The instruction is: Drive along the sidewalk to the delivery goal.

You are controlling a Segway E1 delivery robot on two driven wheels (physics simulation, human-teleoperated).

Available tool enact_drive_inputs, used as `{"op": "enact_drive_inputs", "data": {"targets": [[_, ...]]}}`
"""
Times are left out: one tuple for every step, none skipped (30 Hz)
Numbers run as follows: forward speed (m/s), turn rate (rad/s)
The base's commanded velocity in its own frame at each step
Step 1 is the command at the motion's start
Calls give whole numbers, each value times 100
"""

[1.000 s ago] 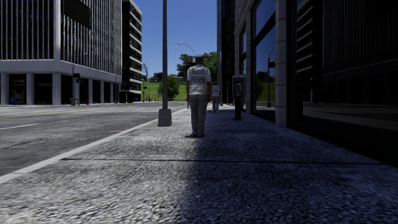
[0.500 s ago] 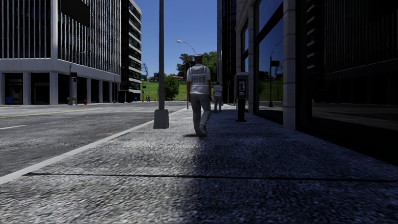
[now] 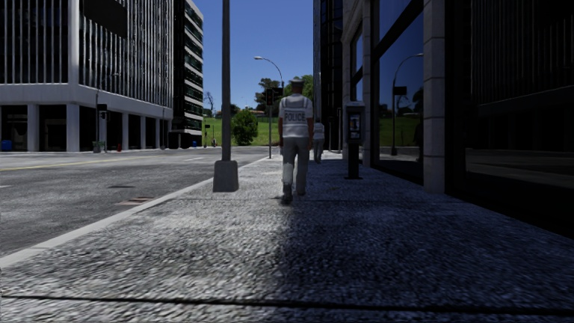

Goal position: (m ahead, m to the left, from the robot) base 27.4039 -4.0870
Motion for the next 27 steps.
{"op": "enact_drive_inputs", "data": {"targets": [[123, 0], [119, 0], [119, 0], [117, 0], [116, 0], [116, 0], [116, 0], [116, 0], [116, 0], [115, 0], [115, 0], [115, 0], [115, 0], [115, 0], [115, 0], [117, 0], [118, 0], [118, 0], [119, 0], [119, 0], [119, 0], [119, 0], [119, 0], [119, 0], [119, 0], [119, 0], [119, 0]]}}
